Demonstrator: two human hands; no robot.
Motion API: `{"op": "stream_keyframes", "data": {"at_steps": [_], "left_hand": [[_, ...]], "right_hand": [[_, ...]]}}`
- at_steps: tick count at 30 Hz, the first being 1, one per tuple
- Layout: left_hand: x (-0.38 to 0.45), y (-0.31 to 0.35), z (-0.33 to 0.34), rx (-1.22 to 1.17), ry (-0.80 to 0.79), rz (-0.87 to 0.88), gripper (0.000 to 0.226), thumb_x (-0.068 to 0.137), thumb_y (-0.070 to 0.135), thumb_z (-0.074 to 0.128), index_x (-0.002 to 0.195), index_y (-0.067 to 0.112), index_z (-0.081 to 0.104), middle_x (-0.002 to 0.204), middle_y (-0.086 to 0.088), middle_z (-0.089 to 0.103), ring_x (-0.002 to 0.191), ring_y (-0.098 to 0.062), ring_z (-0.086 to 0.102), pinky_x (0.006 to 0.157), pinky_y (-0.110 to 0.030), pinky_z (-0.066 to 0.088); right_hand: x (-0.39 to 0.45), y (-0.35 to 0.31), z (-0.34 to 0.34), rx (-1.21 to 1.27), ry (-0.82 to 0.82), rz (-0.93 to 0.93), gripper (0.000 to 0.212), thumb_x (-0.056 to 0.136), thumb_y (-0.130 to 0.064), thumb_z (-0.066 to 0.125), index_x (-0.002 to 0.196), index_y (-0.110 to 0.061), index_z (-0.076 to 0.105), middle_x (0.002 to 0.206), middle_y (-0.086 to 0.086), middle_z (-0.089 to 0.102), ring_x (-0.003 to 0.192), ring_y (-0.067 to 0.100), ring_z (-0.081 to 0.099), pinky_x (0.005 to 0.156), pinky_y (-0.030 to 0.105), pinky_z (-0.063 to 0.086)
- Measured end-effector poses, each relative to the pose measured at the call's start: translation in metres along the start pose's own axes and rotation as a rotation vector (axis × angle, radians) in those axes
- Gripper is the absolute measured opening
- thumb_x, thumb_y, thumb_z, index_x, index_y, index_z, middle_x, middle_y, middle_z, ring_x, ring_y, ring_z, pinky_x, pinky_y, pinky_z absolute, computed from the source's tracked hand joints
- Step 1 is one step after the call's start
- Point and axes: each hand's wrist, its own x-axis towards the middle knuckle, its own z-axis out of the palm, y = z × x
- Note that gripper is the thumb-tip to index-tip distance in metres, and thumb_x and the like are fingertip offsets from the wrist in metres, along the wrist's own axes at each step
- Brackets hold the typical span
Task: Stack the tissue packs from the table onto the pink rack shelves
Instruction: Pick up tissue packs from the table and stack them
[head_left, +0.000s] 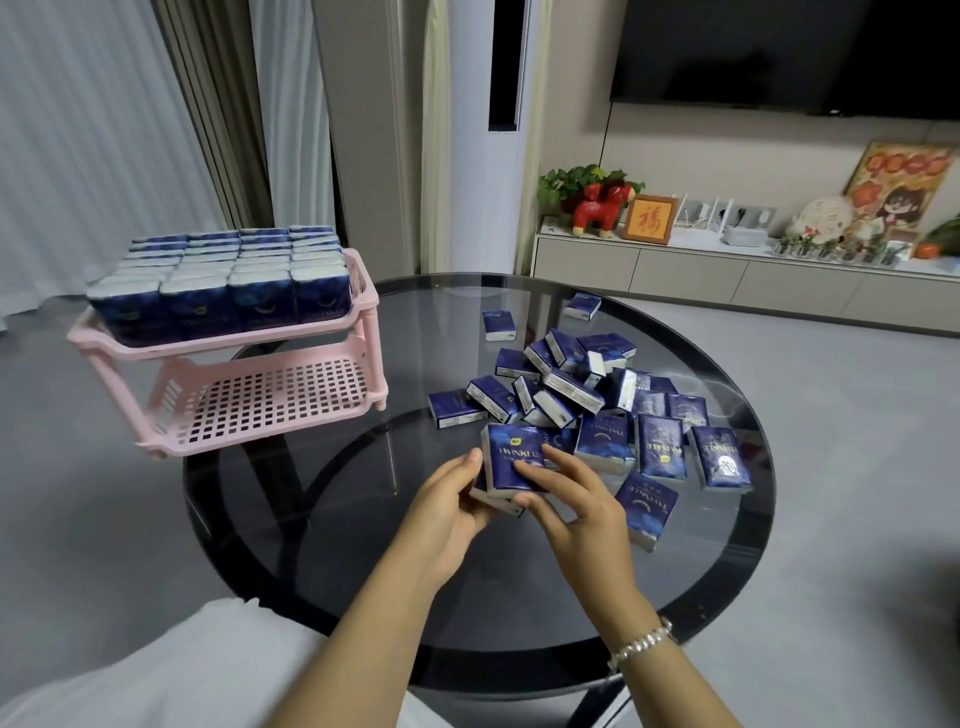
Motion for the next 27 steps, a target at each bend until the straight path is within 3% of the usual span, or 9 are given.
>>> {"op": "stream_keyframes", "data": {"at_steps": [3, 5, 10, 13, 17, 21, 24, 27], "left_hand": [[0.002, -0.001, 0.002, 0.065, -0.041, 0.003, 0.038, 0.084, 0.03, 0.062, 0.109, 0.002, 0.062, 0.097, -0.013, 0.072, 0.083, -0.019, 0.07, 0.068, -0.03, 0.056], [0.004, -0.003, 0.004, 0.122, -0.041, 0.024, 0.036, 0.079, 0.025, 0.067, 0.107, 0.002, 0.063, 0.092, -0.011, 0.073, 0.079, -0.017, 0.07, 0.064, -0.027, 0.056], [0.013, -0.009, 0.007, 0.22, 0.039, 0.086, 0.024, 0.086, 0.012, 0.064, 0.108, 0.005, 0.059, 0.097, -0.011, 0.069, 0.079, -0.015, 0.07, 0.076, -0.032, 0.056], [0.018, -0.013, 0.01, 0.247, 0.097, 0.116, 0.026, 0.085, 0.012, 0.067, 0.108, 0.006, 0.055, 0.103, -0.012, 0.068, 0.088, -0.019, 0.067, 0.088, -0.038, 0.053], [0.024, -0.015, 0.009, 0.283, 0.167, 0.162, 0.036, 0.083, 0.016, 0.071, 0.112, 0.007, 0.052, 0.109, -0.012, 0.067, 0.101, -0.025, 0.066, 0.101, -0.046, 0.046], [0.027, -0.016, 0.007, 0.243, 0.202, 0.171, 0.032, 0.083, 0.014, 0.071, 0.107, 0.013, 0.05, 0.105, -0.005, 0.067, 0.103, -0.023, 0.065, 0.102, -0.047, 0.045], [0.026, -0.013, 0.006, 0.202, 0.188, 0.19, 0.036, 0.085, 0.011, 0.068, 0.114, 0.016, 0.047, 0.103, 0.004, 0.067, 0.102, -0.02, 0.065, 0.1, -0.044, 0.047], [0.025, -0.011, 0.004, 0.198, 0.172, 0.191, 0.041, 0.086, 0.011, 0.066, 0.122, 0.015, 0.047, 0.11, 0.0, 0.067, 0.103, -0.019, 0.065, 0.098, -0.042, 0.049]], "right_hand": [[0.0, -0.004, -0.001, 0.046, -0.062, 0.067, 0.03, 0.083, -0.029, 0.065, 0.103, -0.05, 0.058, 0.124, -0.013, 0.055, 0.116, -0.004, 0.047, 0.095, 0.005, 0.033], [0.0, -0.004, -0.001, 0.089, -0.053, 0.082, 0.029, 0.085, -0.028, 0.064, 0.102, -0.051, 0.059, 0.117, -0.012, 0.062, 0.114, -0.006, 0.05, 0.093, 0.003, 0.036], [0.005, -0.001, -0.008, 0.16, -0.003, 0.107, 0.019, 0.085, -0.018, 0.066, 0.097, -0.032, 0.072, 0.099, -0.012, 0.071, 0.099, -0.009, 0.06, 0.085, 0.011, 0.047], [0.017, 0.01, -0.017, 0.042, 0.114, 0.12, 0.012, 0.084, -0.021, 0.068, 0.094, -0.024, 0.073, 0.091, -0.014, 0.069, 0.086, 0.0, 0.063, 0.08, 0.022, 0.052], [0.044, 0.032, -0.027, -0.277, 0.215, 0.298, 0.041, 0.081, -0.043, 0.066, 0.114, -0.02, 0.061, 0.108, 0.0, 0.062, 0.102, 0.018, 0.054, 0.089, 0.038, 0.047], [0.063, 0.04, -0.024, -0.568, 0.055, 0.461, 0.066, 0.078, -0.062, 0.057, 0.125, -0.015, 0.049, 0.119, 0.012, 0.057, 0.112, 0.032, 0.048, 0.094, 0.039, 0.035], [0.069, 0.043, -0.021, -0.62, -0.003, 0.505, 0.07, 0.076, -0.064, 0.057, 0.129, -0.02, 0.045, 0.118, 0.011, 0.06, 0.112, 0.033, 0.05, 0.093, 0.04, 0.036], [0.069, 0.042, -0.02, -0.535, 0.009, 0.489, 0.068, 0.073, -0.057, 0.066, 0.129, -0.026, 0.042, 0.111, 0.008, 0.063, 0.106, 0.029, 0.054, 0.089, 0.039, 0.042]]}}
